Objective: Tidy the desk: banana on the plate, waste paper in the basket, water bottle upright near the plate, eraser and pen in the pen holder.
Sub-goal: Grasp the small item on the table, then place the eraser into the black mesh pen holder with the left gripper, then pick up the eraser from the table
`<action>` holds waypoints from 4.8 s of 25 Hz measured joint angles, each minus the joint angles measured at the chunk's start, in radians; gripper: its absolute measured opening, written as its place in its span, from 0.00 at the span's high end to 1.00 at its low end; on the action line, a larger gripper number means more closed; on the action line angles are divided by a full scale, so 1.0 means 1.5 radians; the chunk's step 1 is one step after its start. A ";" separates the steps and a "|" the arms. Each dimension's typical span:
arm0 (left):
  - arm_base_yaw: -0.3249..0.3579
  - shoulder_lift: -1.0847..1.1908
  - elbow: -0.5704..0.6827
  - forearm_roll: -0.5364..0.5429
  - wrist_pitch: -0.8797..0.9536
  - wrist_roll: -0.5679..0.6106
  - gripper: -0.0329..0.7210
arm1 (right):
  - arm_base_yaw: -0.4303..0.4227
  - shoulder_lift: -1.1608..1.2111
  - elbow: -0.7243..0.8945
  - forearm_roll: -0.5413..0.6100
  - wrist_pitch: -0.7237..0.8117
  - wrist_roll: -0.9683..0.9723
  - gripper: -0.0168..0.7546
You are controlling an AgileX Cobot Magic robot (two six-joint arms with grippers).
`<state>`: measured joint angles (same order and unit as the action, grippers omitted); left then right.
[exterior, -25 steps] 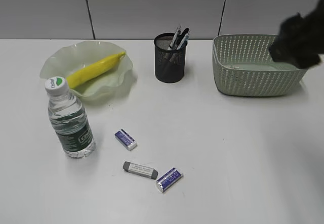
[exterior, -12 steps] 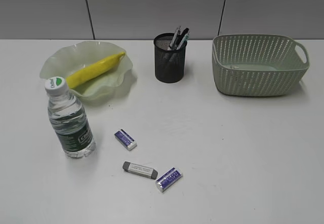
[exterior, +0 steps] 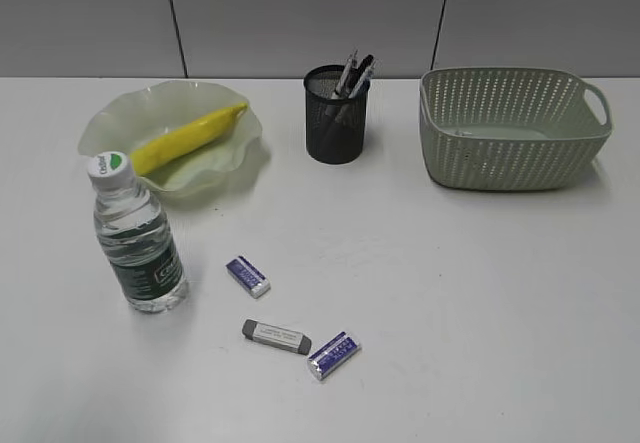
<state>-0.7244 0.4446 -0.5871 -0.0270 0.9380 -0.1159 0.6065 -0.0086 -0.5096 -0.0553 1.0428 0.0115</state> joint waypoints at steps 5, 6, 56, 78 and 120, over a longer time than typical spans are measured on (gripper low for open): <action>0.000 0.336 -0.119 -0.082 -0.124 0.000 0.51 | 0.000 0.000 0.000 0.000 -0.001 -0.003 0.33; 0.000 0.391 -0.156 -0.092 -0.122 0.000 0.51 | 0.000 0.000 0.000 0.001 -0.001 -0.004 0.33; -0.089 1.064 -0.727 0.070 -0.171 0.077 0.73 | 0.000 -0.001 0.000 0.001 -0.001 -0.008 0.34; 0.101 1.215 -0.739 0.026 -0.666 0.067 0.69 | 0.000 -0.001 0.000 0.001 -0.001 -0.008 0.34; 0.100 -0.178 0.023 -0.004 0.102 0.077 0.45 | 0.000 0.023 -0.002 -0.005 -0.006 -0.008 0.34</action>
<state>-0.5743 0.1777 -0.5525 -0.0329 1.0907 0.0000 0.6065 0.0266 -0.5119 -0.0621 1.0339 0.0000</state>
